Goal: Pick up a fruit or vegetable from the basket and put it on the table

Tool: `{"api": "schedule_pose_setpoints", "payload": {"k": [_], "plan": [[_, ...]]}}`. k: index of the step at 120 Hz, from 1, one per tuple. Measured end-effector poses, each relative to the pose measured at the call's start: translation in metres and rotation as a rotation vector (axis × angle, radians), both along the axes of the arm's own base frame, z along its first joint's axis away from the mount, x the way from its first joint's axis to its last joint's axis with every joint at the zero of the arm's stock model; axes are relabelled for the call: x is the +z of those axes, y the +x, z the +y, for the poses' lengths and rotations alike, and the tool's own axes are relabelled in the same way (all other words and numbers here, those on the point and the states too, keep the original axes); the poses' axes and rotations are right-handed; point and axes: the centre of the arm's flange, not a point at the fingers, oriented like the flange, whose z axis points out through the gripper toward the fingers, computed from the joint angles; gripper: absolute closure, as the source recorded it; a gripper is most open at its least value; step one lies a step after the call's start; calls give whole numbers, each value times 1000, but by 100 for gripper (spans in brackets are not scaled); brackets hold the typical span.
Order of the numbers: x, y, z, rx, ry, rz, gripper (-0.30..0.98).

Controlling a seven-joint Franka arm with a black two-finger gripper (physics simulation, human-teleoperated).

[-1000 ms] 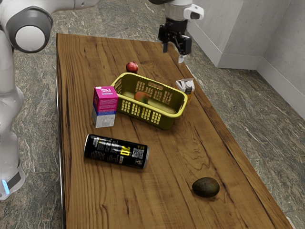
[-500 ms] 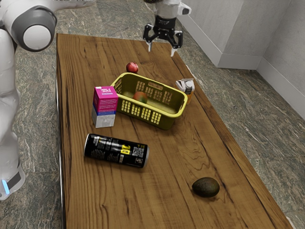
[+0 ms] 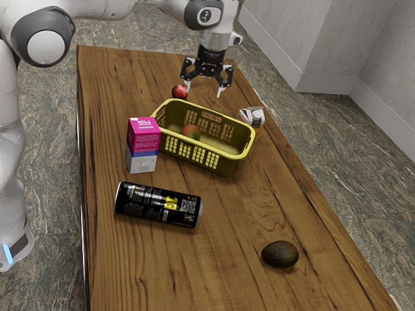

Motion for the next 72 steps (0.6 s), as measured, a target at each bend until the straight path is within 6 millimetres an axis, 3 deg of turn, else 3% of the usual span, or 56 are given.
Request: {"api": "schedule_pose_setpoints", "payload": {"k": [47,72], "plan": [[-41,6,-26,36,-2,-29,0],[-51,12,-39,36,4,-52,0]]}}
